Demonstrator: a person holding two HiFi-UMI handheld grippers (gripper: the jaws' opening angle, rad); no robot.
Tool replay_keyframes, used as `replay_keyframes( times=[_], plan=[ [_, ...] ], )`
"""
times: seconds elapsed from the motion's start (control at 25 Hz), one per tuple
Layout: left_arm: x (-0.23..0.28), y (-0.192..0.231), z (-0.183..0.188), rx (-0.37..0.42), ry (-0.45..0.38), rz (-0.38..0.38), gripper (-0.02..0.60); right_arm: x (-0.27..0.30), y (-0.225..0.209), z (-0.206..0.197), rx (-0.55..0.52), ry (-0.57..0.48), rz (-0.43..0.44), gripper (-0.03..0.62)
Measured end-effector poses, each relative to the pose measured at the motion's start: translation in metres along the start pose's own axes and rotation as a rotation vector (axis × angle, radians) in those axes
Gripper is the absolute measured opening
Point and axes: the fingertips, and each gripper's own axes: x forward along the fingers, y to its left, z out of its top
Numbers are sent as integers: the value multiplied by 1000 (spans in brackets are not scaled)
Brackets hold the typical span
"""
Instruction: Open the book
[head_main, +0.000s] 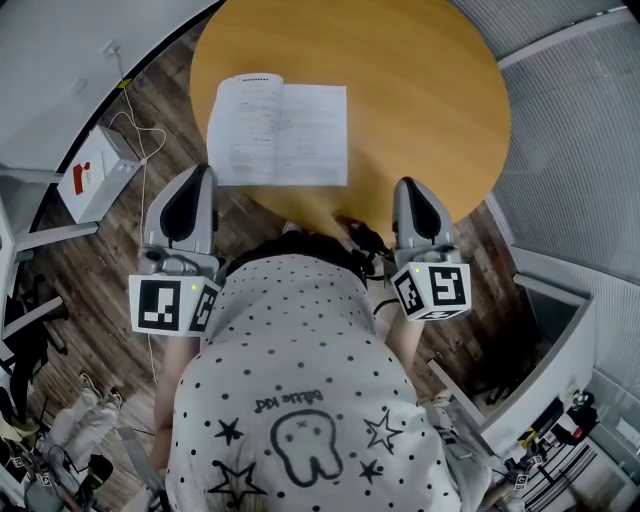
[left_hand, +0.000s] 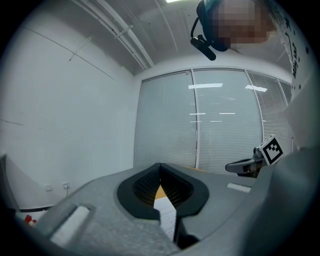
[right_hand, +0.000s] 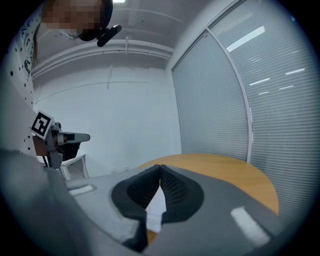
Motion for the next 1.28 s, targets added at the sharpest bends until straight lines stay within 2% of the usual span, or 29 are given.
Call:
replay_keyframes(
  times=[0.92,1.28],
  plan=[
    [3,2,-9,-18,-5,-19,11,-2,0,-8,1,3,-24,4],
    [3,5,-11,-23,-7,-25,11,-4,4,-6,-32,5,-27,5]
  ],
)
